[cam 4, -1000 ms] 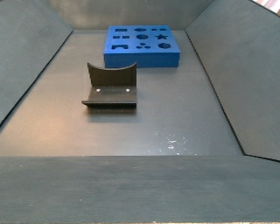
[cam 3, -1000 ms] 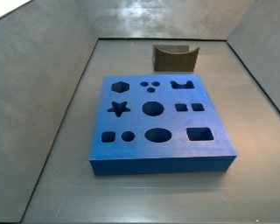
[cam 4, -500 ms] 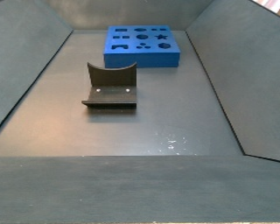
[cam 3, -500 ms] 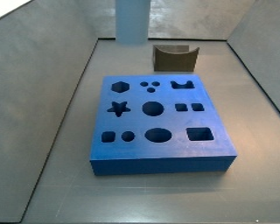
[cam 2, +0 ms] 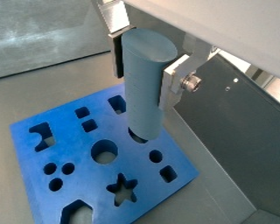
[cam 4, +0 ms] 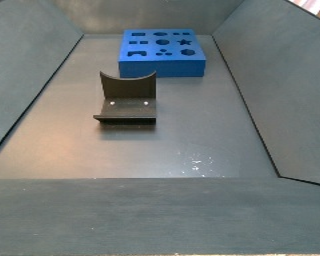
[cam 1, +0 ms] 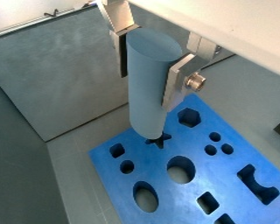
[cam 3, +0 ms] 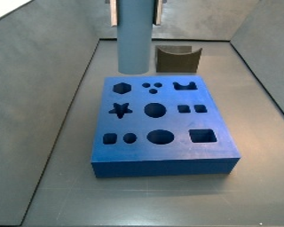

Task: Pick up the oval object. Move up. Move to above the board. Insert the oval object.
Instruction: Insert the oval object.

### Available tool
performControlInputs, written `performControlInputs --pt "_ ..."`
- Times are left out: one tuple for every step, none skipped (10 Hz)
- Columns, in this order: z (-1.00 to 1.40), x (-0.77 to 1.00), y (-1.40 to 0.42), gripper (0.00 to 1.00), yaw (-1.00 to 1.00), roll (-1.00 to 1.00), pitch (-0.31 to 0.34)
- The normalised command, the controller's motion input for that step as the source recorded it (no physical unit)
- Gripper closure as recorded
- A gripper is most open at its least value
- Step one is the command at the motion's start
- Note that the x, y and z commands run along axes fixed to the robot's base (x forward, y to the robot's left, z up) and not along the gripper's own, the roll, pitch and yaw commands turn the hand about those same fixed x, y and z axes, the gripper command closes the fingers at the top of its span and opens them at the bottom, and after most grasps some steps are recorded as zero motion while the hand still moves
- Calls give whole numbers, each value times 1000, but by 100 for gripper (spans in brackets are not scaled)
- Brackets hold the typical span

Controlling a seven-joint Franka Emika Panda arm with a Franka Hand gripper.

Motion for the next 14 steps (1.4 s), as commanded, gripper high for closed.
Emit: performControlInputs --pt "-177 591 -386 100 0 16 0" --pt "-77 686 -323 100 0 0 0" --pt "-34 717 -254 100 0 0 0" --pt "-3 700 -91 100 0 -19 0" --pt "0 526 3 100 0 -31 0" --pt "0 326 77 100 46 -21 0" --pt "-37 -31 0 100 91 0 -93" --pt "-531 -229 -66 100 234 134 -347" --pt "-506 -154 -111 100 157 150 -353" --pt "-534 -100 -94 100 114 117 -347" --pt "-443 -34 -120 100 34 70 -314" --pt "-334 220 -229 100 -71 34 -234" --pt "-397 797 -191 100 -34 19 -131" --pt "-286 574 -94 100 -3 46 -74"
